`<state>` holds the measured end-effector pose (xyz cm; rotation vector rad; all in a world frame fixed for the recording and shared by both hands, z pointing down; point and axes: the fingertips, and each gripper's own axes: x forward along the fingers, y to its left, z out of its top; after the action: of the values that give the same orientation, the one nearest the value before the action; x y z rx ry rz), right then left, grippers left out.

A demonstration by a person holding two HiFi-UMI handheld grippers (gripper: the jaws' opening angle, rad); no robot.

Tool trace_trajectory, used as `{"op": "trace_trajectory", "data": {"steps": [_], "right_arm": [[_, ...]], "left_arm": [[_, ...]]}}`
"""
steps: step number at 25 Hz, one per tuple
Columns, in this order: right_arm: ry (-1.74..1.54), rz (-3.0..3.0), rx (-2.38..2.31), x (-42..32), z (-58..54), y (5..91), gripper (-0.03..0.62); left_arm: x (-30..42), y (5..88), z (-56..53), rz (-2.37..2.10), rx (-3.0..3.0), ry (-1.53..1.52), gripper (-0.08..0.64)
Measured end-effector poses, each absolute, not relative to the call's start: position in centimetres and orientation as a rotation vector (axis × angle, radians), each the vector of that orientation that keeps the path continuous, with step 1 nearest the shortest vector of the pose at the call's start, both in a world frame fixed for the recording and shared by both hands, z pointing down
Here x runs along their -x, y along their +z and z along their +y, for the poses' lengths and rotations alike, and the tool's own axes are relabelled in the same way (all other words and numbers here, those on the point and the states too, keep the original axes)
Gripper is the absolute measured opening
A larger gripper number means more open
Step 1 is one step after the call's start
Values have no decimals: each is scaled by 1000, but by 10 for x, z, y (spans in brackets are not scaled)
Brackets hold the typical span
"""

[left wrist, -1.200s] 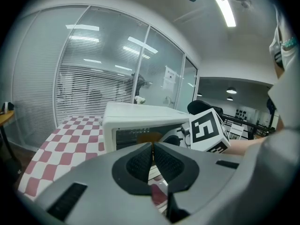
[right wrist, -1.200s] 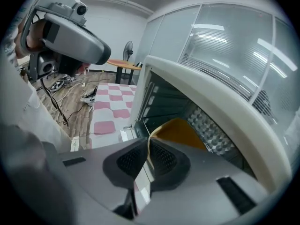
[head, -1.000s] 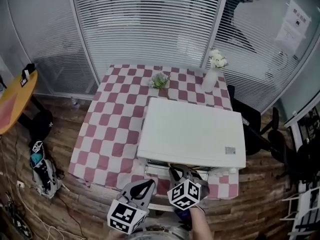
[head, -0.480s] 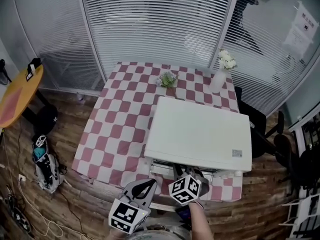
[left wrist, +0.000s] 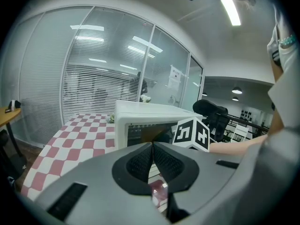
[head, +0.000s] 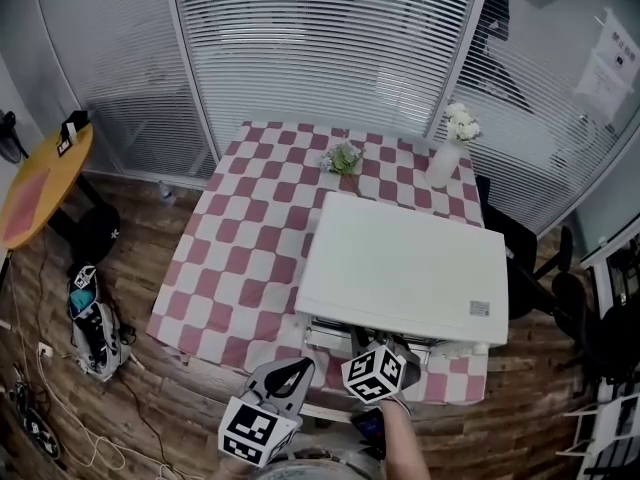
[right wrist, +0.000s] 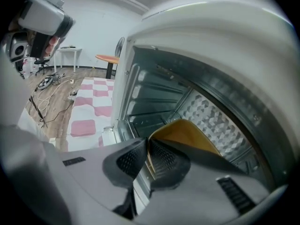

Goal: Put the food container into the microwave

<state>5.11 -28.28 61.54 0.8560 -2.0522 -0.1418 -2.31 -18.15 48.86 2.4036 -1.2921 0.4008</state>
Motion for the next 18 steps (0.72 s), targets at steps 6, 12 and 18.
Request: {"op": "trace_trajectory", "data": {"steps": [6,12,18], "right_arm": [[-114,-2093,-890,-52,-286,611,29],[-43,-2145,-953,-59,-283,605,75],[146,-2274,-1126,-71,-280,591,105]], "left_arm": [[20,489,-184,-1287,-2415,397,17],[19,489,-185,-1284,-2421,393,17],[16,491,-182,-1257,-2424,404,17]]}}
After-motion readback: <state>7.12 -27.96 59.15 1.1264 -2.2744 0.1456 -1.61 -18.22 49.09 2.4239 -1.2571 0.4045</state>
